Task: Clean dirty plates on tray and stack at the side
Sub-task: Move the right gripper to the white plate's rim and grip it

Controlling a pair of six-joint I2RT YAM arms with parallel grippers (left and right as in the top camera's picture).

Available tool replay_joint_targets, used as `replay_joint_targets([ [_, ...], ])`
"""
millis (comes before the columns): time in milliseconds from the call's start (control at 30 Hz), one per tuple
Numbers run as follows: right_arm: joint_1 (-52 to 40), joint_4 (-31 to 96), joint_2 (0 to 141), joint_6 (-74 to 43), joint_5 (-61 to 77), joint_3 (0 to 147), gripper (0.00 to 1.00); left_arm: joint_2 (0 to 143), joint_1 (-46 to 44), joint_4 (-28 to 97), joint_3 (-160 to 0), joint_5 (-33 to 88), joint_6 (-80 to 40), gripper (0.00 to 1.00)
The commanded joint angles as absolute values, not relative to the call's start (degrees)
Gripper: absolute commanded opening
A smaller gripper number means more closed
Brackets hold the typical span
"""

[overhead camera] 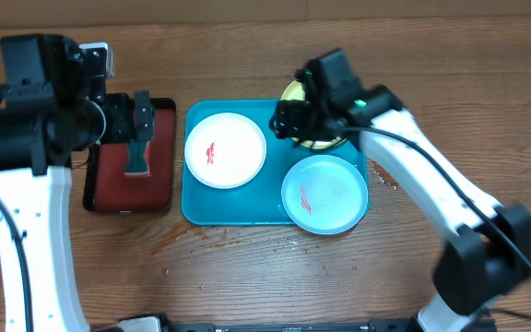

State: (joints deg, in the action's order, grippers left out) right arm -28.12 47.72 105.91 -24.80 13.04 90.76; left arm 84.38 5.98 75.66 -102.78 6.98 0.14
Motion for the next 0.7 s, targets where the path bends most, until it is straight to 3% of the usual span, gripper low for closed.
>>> replay_joint_targets([
  [0,-29.9,47.6,111.8,-25.8,4.6,95.2,0.62,87.5,5.6,75.4,-104.0,1.3,-1.1,1.00],
  [67,-30.5,46.3,114.4,-25.8,4.5,95.2,0.56,88.9,5.6,74.9,-104.0,-0.5,-1.1,1.00],
  [367,-33.7,40.5,123.3,-28.5,4.5,95.2,0.44,94.2,5.6,74.5,-104.0,-2.1,-1.5,0.96],
  [667,-36.4,39.3,126.3,-33.9,-0.3,94.8,0.22,99.1,6.7,73.1,-104.0,-8.6,-1.3,0.93],
])
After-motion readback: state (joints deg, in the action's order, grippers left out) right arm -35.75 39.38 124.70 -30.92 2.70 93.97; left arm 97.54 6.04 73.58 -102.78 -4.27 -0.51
